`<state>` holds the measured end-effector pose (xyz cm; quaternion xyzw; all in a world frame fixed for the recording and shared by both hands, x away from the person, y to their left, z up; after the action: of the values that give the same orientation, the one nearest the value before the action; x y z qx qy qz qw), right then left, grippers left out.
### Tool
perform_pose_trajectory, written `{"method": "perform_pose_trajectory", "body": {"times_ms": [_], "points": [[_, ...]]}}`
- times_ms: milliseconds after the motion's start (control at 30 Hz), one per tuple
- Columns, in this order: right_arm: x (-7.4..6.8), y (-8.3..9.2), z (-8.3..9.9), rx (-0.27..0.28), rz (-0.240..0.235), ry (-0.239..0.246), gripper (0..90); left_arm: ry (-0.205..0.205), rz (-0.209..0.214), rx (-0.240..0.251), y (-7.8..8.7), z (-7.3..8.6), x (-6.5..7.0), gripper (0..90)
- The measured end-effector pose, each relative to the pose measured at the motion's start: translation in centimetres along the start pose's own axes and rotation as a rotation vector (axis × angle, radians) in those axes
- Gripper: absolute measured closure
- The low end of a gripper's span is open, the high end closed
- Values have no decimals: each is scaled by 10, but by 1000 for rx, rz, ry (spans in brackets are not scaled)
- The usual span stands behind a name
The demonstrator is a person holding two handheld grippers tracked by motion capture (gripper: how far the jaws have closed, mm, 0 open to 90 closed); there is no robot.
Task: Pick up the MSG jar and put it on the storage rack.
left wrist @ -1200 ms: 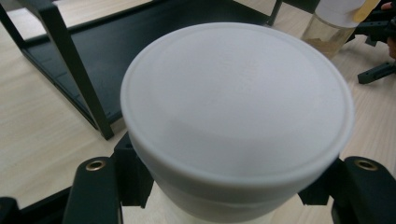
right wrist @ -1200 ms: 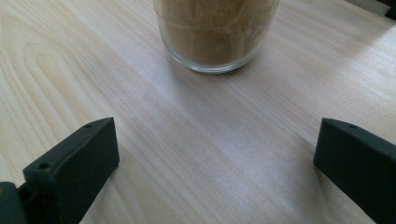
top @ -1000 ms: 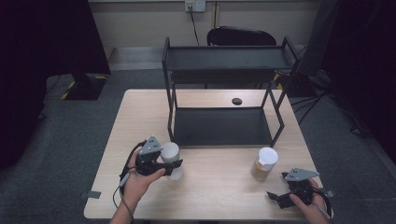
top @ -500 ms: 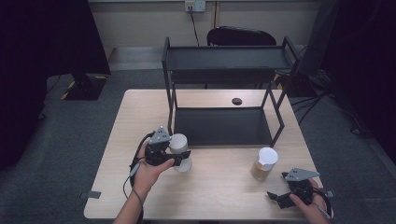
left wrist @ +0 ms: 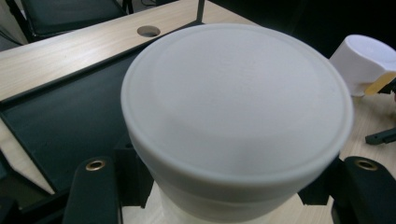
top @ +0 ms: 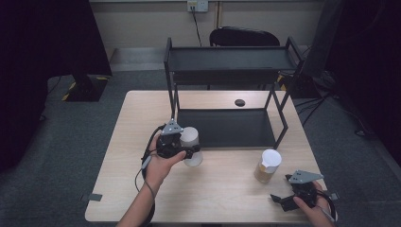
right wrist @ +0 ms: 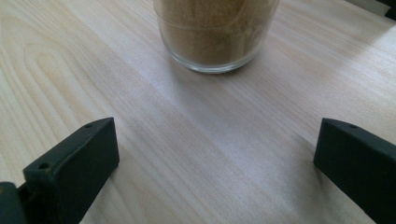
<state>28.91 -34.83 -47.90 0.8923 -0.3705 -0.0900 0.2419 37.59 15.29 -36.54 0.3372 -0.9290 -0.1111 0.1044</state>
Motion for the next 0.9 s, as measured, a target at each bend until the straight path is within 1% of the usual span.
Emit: {"method": "perform_pose_trajectory", "body": {"times_ms": [133, 167, 200, 300, 367, 400, 433, 500, 533, 600, 733, 800, 900], "points": [[0, 0, 0, 0, 0, 0, 0, -15, 3, -9, -7, -11, 1, 354], [0, 0, 0, 0, 0, 0, 0, -15, 5, -8, -9, -15, 1, 354], [0, 0, 0, 0, 0, 0, 0, -15, 5, -8, -9, -15, 1, 355], [0, 0, 0, 0, 0, 0, 0, -19, 8, -3, -14, -25, 1, 355], [0, 0, 0, 1, 0, 1, 0, -16, 9, -3, -16, -28, 1, 354], [0, 0, 0, 0, 0, 0, 0, -14, 9, -8, -19, -33, 2, 355], [0, 0, 0, 0, 0, 0, 0, -14, 9, -8, -19, -33, 2, 355], [0, 0, 0, 0, 0, 0, 0, -15, 3, -1, -23, -40, 3, 355], [0, 0, 0, 0, 0, 1, 0, -7, 4, 4, -24, -42, 3, 355], [0, 0, 0, 0, 0, 0, 0, -3, 5, 6, -26, -45, 3, 355], [0, 0, 0, 0, 0, 0, 0, -13, 2, -4, -32, -58, 3, 355], [0, 0, 0, 0, 0, 0, 0, -13, 0, -5, -33, -59, 3, 355], [0, 0, 0, 0, 0, 0, 0, -16, -4, -7, -36, -69, 2, 355]]}}
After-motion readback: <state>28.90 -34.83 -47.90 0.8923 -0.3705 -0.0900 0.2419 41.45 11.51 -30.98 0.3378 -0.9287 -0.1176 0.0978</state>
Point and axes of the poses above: each handheld gripper's, and its own axes: y roughly backward along the jaws, z roughly out of its underside, x roughly to its right, the point moved 9 cm from there along -y, roughly forward along the jaws, and after that the axes turned 14 degrees about x, right-handed, at the moved point
